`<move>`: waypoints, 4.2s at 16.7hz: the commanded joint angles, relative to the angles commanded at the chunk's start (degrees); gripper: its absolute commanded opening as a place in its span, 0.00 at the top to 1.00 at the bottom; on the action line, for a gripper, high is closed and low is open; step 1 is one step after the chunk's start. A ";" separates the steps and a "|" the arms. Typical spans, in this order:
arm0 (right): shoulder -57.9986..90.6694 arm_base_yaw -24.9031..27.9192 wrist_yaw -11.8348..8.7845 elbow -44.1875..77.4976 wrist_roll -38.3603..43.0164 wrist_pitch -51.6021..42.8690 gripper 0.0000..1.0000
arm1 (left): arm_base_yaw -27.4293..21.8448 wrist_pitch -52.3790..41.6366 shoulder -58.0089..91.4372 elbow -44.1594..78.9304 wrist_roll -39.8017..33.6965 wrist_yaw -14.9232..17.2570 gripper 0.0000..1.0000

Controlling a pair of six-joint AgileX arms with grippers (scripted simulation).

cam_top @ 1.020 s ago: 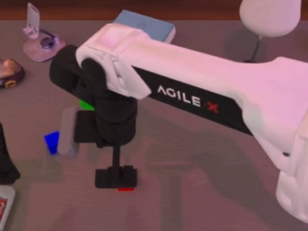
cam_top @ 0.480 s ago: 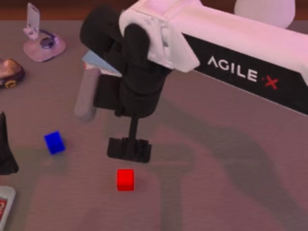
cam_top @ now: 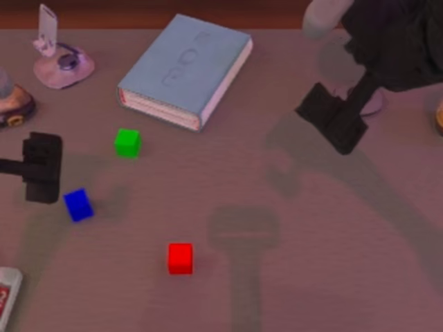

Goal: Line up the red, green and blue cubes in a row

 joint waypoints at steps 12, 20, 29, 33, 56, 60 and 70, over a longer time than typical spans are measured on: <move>-67.03 -25.83 2.01 -65.37 17.81 35.91 0.00 | -5.16 -36.77 72.54 60.18 -4.07 -1.76 0.00; -84.15 -31.82 3.85 -81.50 22.31 46.22 0.00 | -4.81 -37.21 86.27 79.70 -6.57 -3.38 0.00; -84.15 -31.82 3.85 -81.50 22.31 46.22 0.00 | -4.76 -30.72 87.20 74.16 -6.52 -3.36 0.00; -84.15 -31.82 3.85 -81.50 22.31 46.22 0.00 | -4.74 -22.41 88.92 67.79 -6.47 -3.34 0.00; -84.15 -31.82 3.85 -81.50 22.31 46.22 0.00 | -4.74 -21.38 89.24 66.85 -6.47 -3.34 1.00; -84.15 -31.82 3.85 -81.50 22.31 46.22 0.00 | -4.78 -21.67 88.07 67.10 -6.34 -3.47 1.00; -84.15 -31.82 3.85 -81.50 22.31 46.22 0.00 | -3.70 -35.69 85.67 78.72 -6.43 -3.50 1.00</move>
